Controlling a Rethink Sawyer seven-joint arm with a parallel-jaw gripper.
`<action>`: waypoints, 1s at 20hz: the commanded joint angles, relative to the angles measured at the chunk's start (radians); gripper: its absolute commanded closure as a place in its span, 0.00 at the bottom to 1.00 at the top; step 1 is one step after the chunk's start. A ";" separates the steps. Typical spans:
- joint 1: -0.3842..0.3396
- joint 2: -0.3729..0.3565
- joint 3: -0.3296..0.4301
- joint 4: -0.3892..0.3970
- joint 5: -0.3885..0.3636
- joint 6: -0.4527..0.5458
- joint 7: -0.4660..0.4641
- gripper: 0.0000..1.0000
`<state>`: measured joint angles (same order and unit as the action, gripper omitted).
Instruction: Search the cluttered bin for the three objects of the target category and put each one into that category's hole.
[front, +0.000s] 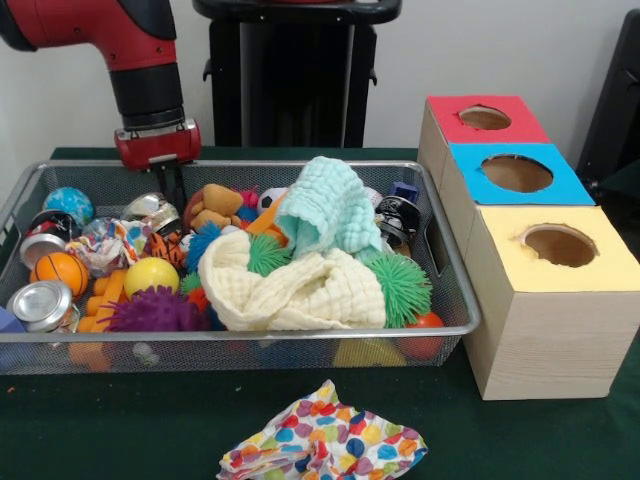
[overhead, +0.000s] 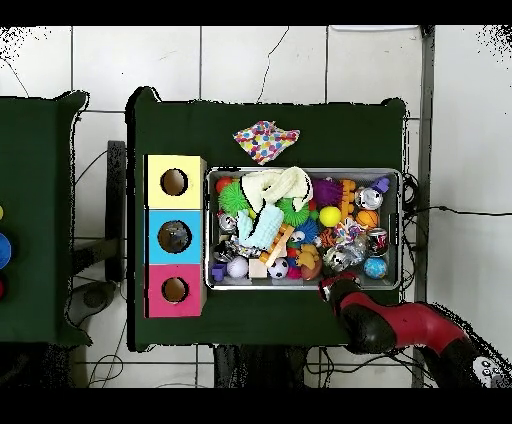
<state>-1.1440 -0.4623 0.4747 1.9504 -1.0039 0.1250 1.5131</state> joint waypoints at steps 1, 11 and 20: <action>0.055 -0.025 0.055 -0.073 -0.056 0.078 -0.070 1.00; 0.406 -0.227 -0.241 0.085 0.001 -0.072 0.234 1.00; 0.365 -0.351 -0.141 0.192 0.149 0.009 0.153 1.00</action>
<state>-0.7553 -0.7302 0.2859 2.0361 -0.9520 0.1262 1.5135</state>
